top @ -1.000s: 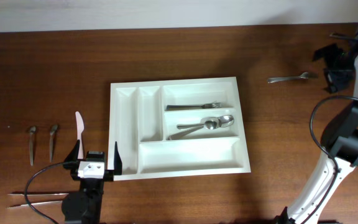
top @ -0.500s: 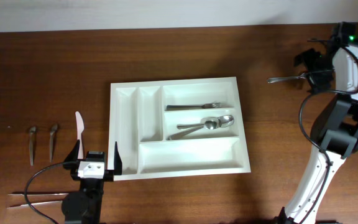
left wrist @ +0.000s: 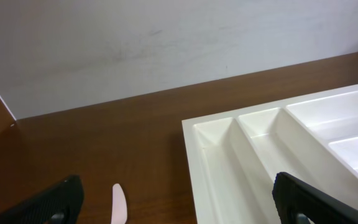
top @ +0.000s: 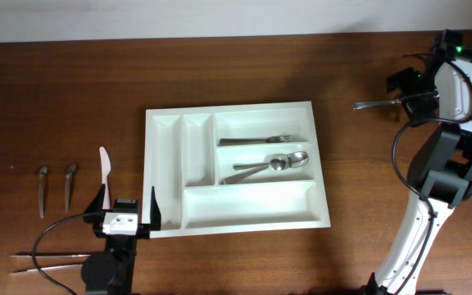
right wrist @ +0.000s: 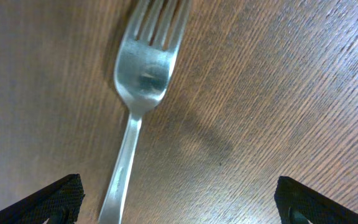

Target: Pack container

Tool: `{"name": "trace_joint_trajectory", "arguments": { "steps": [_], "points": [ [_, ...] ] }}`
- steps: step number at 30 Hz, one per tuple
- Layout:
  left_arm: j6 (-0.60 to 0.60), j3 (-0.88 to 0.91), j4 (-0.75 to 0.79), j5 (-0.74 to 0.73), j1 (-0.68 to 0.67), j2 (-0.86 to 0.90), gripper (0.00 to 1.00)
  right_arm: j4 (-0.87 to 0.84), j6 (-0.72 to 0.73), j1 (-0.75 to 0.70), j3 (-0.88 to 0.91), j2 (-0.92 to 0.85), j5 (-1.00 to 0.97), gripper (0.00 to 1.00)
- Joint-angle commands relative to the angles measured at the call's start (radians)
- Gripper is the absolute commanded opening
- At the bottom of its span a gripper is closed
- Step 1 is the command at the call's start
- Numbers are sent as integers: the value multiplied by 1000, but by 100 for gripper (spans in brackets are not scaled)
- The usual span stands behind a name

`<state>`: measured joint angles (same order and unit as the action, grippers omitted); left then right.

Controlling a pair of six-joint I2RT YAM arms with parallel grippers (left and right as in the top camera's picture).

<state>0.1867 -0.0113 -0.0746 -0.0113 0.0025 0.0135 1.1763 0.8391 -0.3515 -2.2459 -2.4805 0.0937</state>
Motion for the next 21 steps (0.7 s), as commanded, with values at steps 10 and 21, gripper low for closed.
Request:
{"name": "trace_joint_trajectory", "arguments": {
  "steps": [10, 21],
  "points": [
    [-5, 2, -6, -10, 4, -8, 99, -3, 32, -1, -9, -31, -24, 100],
    [-6, 2, -6, -10, 4, -8, 99, -108, 29, -1, -18, -31, 145, 39]
  ]
}}
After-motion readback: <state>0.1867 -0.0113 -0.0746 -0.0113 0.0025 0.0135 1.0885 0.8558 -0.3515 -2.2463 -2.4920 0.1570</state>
